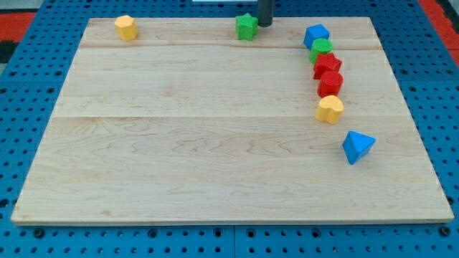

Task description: Slide the green star to the top center

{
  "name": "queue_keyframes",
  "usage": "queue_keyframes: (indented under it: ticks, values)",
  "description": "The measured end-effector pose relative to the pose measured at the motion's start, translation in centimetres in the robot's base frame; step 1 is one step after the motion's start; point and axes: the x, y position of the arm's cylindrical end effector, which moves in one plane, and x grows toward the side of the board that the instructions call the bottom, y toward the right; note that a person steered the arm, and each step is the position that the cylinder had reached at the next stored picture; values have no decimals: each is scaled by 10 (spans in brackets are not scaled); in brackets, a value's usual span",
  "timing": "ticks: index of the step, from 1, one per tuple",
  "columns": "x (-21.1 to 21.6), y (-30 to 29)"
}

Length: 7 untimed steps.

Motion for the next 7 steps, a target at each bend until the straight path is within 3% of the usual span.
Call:
queue_keyframes:
  ticks: [3, 5, 7]
  values:
    - [47, 1]
    - [44, -27]
    - [80, 25]
